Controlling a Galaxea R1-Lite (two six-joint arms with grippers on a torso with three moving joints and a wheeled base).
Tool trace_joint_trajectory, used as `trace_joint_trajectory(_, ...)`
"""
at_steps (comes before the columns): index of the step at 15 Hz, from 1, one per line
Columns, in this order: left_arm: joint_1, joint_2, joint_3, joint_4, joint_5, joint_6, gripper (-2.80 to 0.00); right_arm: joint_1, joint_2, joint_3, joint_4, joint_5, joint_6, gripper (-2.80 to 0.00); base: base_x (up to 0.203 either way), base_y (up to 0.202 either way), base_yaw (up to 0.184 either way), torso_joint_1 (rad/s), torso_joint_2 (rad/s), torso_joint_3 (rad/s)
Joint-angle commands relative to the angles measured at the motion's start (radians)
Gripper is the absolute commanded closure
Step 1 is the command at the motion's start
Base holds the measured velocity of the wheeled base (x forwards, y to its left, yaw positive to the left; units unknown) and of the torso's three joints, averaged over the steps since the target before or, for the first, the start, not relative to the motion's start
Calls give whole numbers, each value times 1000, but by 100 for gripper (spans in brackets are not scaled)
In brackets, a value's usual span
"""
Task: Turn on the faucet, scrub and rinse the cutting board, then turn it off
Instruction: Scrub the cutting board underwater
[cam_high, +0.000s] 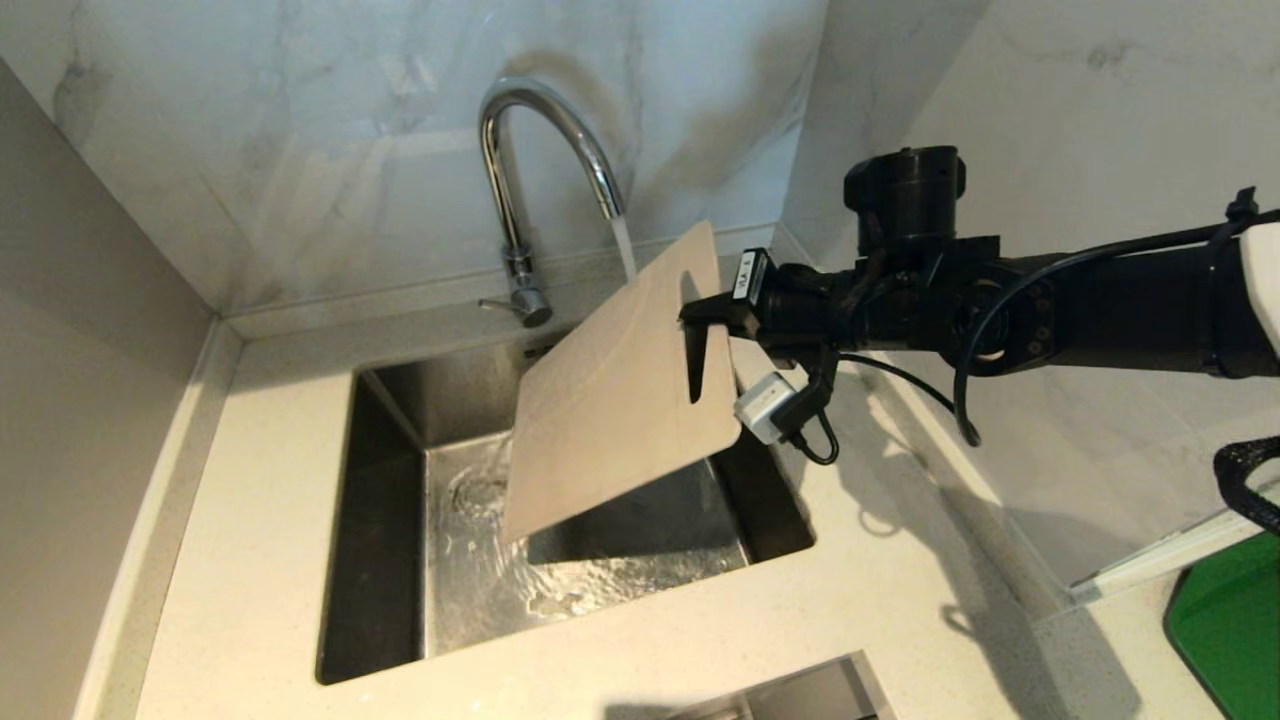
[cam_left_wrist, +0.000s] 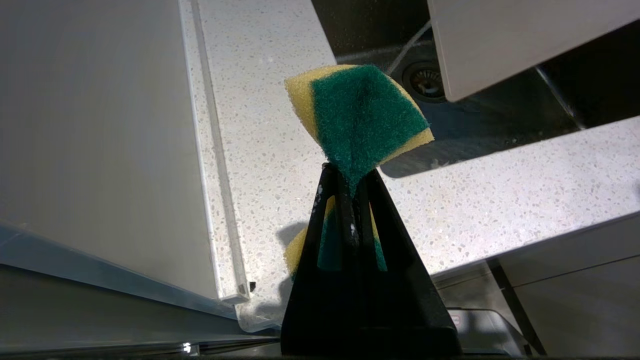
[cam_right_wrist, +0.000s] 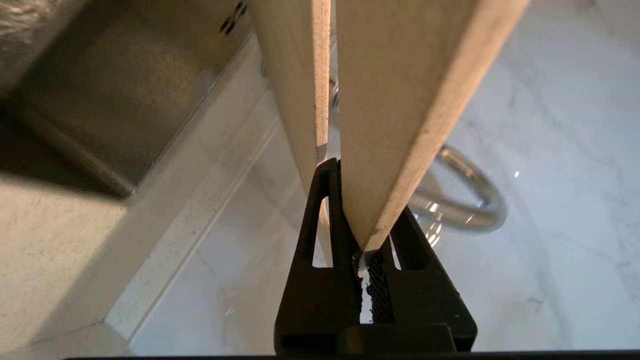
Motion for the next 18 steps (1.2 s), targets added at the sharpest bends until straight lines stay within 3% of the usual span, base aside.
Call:
trace_joint_trajectory(1, 0, 0, 0, 0, 1, 0, 0, -9, 18, -9, 0, 5, -14, 0, 0, 0, 0, 0, 0, 0)
trace_joint_trajectory(18, 0, 0, 0, 0, 2, -2, 0, -8, 109, -136, 7, 20, -8, 0, 0, 0, 0, 0, 0, 0)
